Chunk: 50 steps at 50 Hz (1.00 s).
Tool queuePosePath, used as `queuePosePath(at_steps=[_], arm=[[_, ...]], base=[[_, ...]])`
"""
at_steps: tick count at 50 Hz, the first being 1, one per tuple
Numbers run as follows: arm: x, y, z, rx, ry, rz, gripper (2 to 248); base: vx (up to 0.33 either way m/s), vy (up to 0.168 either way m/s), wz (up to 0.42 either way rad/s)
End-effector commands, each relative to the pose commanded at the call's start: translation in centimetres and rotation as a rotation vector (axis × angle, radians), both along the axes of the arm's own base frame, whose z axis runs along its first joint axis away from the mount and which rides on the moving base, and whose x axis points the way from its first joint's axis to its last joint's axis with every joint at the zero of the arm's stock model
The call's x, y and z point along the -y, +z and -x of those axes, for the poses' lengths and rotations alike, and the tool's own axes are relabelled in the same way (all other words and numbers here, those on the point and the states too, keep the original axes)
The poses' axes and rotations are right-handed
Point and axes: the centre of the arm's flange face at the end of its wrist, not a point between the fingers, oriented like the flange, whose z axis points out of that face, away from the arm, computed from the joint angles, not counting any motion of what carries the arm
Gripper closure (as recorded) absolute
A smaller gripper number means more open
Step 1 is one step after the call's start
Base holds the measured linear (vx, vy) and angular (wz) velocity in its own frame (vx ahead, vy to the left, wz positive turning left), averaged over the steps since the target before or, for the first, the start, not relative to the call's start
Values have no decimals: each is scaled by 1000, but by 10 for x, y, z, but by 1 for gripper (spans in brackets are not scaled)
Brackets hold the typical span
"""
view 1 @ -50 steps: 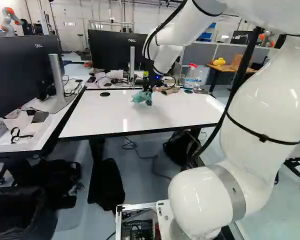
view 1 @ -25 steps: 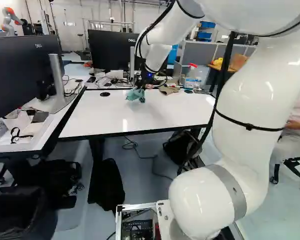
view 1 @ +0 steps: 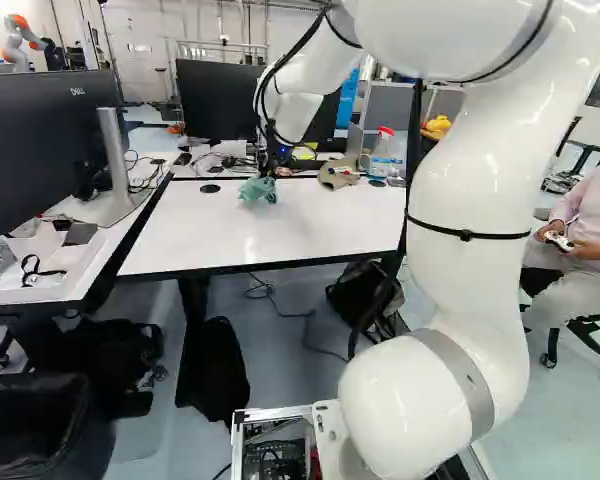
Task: Clean the table with the green towel
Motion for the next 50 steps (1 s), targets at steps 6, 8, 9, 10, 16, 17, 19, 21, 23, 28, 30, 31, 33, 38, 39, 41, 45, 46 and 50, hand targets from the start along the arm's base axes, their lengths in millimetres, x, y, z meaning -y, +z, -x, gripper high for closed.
queuePosePath(at_steps=[6,8,9,10,16,17,19,21,23,28,30,31,33,38,39,41,45,46,50], arm=[[-8,-8,-9,-8,9,2,209],[-8,-11,-10,-12,9,3,209],[-8,-12,-10,-14,9,4,209],[-8,-13,-10,-16,9,4,209],[-8,-21,-13,-29,9,7,209],[-9,-23,-13,-31,9,7,209],[-9,-25,-14,-35,9,8,209],[-9,-28,-14,-39,9,9,209],[-9,-31,-15,-43,9,10,209],[-10,-37,-17,-53,9,13,209],[-10,-40,-18,-57,9,14,209],[-10,-41,-18,-59,9,14,209],[-10,-44,-19,-63,9,15,209],[-11,-51,-21,-73,9,18,209],[-11,-52,-21,-75,9,18,209],[-11,-55,-22,-79,9,19,209],[-11,-60,-24,-87,9,21,209],[-11,-61,-24,-88,9,22,209],[-12,-67,-26,-96,9,24,209]], base=[[0,0,0],[0,0,0],[0,0,0],[0,0,0],[0,0,0],[0,0,0],[0,0,0],[0,0,0],[0,0,0],[0,0,0],[0,0,0],[0,0,0],[0,0,0],[0,0,0],[0,0,0],[0,0,0],[0,0,0],[0,0,0],[0,0,0]])
